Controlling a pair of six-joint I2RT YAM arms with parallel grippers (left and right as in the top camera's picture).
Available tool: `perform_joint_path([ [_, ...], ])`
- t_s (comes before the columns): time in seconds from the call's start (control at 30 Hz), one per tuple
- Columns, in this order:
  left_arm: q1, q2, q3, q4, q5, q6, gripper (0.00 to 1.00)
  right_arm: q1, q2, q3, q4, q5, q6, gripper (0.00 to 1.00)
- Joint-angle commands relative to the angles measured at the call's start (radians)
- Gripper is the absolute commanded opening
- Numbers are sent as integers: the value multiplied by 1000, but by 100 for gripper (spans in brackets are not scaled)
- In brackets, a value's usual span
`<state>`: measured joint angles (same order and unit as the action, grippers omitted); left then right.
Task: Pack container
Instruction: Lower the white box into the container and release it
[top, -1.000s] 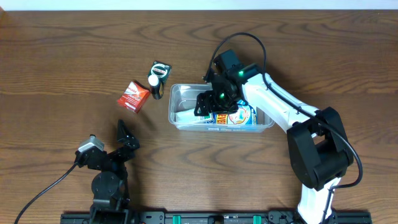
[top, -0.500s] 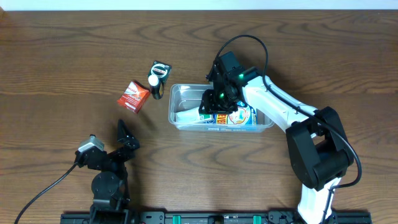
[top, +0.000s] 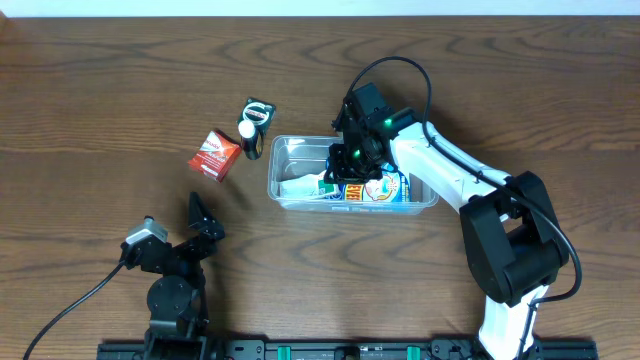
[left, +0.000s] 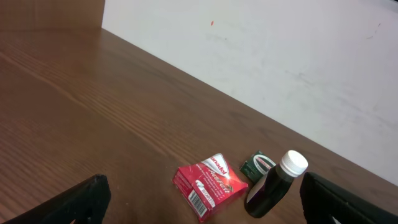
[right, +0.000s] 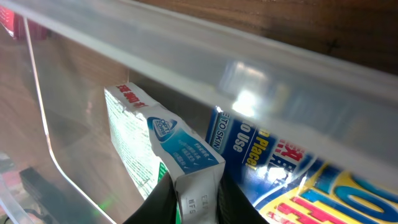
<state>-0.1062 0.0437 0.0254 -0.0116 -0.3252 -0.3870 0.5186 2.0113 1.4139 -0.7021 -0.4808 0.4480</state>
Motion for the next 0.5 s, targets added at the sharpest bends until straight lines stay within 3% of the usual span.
perform_joint_path([
  [0.0,5,-7,-21,-33,-20,16,98,-3,2,-15,-8,-2,8,13],
  [0.47,5,-7,-21,-33,-20,16,98,-31,-128,-14,-67,-5,-27,8],
])
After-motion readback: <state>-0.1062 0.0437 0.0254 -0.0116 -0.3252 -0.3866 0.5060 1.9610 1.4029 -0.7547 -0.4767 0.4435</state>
